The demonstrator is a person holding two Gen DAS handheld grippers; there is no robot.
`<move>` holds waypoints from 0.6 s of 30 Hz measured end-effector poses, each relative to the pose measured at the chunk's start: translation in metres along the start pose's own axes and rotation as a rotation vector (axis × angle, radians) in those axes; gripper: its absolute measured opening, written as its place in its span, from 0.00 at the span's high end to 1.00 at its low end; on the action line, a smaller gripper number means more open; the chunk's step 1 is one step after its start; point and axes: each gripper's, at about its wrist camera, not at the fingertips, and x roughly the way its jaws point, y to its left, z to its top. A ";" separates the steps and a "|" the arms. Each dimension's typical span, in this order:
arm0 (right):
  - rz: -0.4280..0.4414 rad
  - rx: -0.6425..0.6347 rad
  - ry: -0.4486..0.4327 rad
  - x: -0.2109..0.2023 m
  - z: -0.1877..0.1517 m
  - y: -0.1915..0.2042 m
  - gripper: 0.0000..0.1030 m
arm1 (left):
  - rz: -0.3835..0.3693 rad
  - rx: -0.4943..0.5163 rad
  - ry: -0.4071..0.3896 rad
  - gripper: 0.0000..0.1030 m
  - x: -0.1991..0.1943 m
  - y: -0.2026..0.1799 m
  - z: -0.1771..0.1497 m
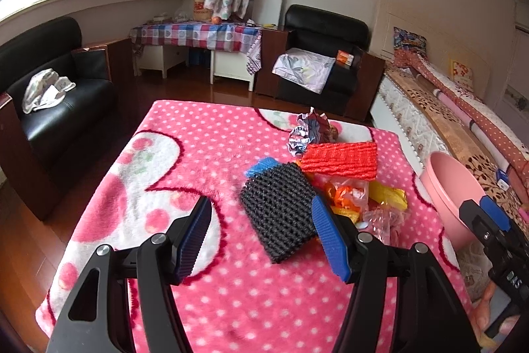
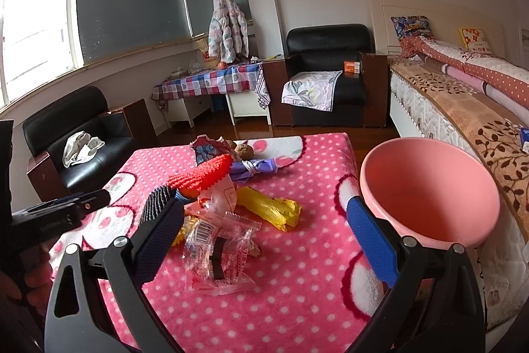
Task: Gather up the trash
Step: 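Grasp the black mesh sleeve with the left tool while the right tool grasps a clear wrapper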
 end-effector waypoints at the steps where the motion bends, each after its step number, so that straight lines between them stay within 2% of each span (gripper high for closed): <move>1: 0.003 0.000 0.006 0.001 -0.001 -0.001 0.04 | -0.001 0.002 0.003 0.39 0.000 0.002 0.000; 7: 0.030 -0.011 0.060 0.009 -0.010 -0.005 0.11 | -0.052 0.028 0.043 0.39 0.001 0.007 -0.012; 11: 0.051 -0.020 0.093 0.014 -0.015 -0.005 0.17 | -0.096 0.082 0.082 0.40 0.006 -0.003 -0.024; 14: 0.065 -0.027 0.113 0.018 -0.018 -0.004 0.18 | -0.094 0.137 0.096 0.45 0.013 -0.015 -0.027; 18: 0.082 -0.024 0.127 0.021 -0.021 -0.003 0.19 | -0.056 0.174 0.133 0.55 0.029 -0.022 -0.024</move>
